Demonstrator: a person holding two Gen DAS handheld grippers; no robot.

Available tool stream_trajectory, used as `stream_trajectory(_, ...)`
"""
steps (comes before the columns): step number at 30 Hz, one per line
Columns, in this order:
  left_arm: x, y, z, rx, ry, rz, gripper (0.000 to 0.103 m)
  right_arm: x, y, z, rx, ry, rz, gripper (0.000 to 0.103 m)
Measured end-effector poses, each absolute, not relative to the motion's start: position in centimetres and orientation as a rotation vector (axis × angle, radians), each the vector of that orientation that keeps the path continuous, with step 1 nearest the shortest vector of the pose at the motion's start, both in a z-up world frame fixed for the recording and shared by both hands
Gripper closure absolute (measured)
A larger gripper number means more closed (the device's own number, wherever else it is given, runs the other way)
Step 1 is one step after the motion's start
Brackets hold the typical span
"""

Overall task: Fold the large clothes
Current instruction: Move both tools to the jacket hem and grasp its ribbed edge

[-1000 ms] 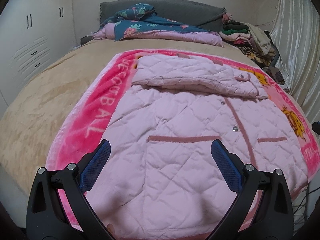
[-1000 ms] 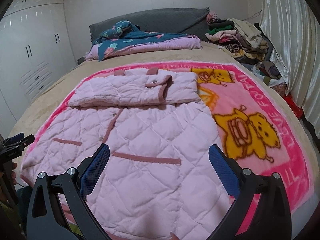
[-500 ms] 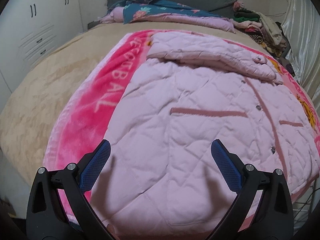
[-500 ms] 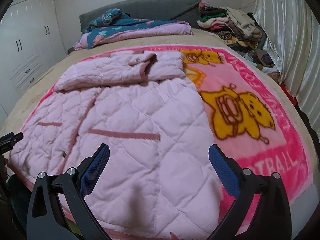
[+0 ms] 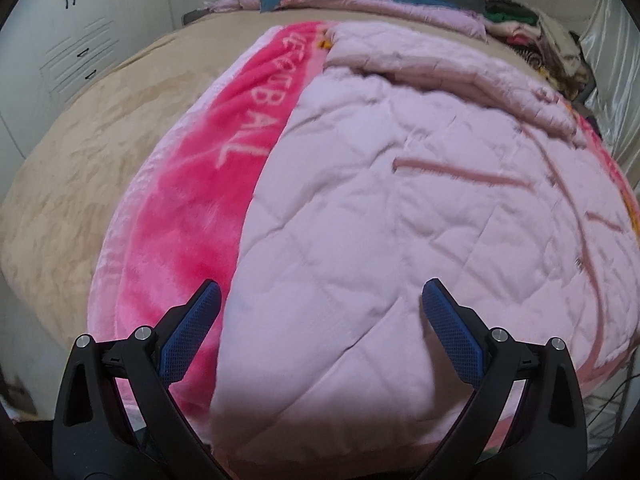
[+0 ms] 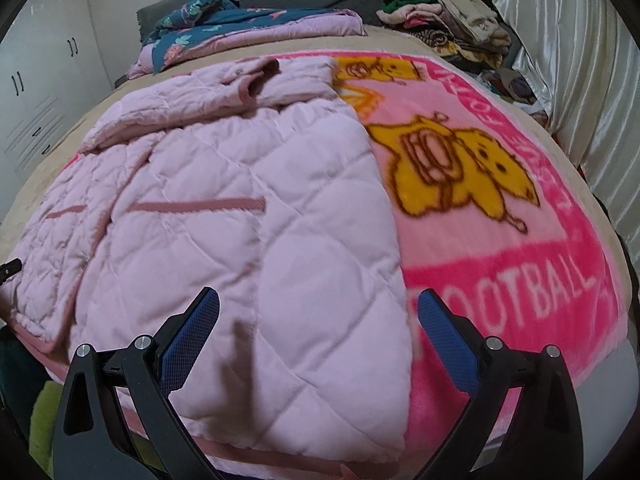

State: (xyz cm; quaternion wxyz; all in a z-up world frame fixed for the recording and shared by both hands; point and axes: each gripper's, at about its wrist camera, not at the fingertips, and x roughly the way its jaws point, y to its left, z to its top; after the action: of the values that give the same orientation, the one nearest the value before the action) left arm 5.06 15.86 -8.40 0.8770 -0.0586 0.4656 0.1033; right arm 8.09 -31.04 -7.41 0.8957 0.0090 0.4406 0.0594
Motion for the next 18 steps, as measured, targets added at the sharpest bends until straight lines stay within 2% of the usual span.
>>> stream_trajectory(15, 3.7, 18.9, -10.5, -0.317, 1.046, 0.055, 0.009, 6.0, -33.2, -11.3, 0.145, 1.052, 0.307, 0.005)
stream_trajectory(18, 3.6, 18.5, -10.4, -0.319, 1.053, 0.043, 0.009, 5.2, -33.0, -11.0, 0.152, 1.038, 0.362, 0.023)
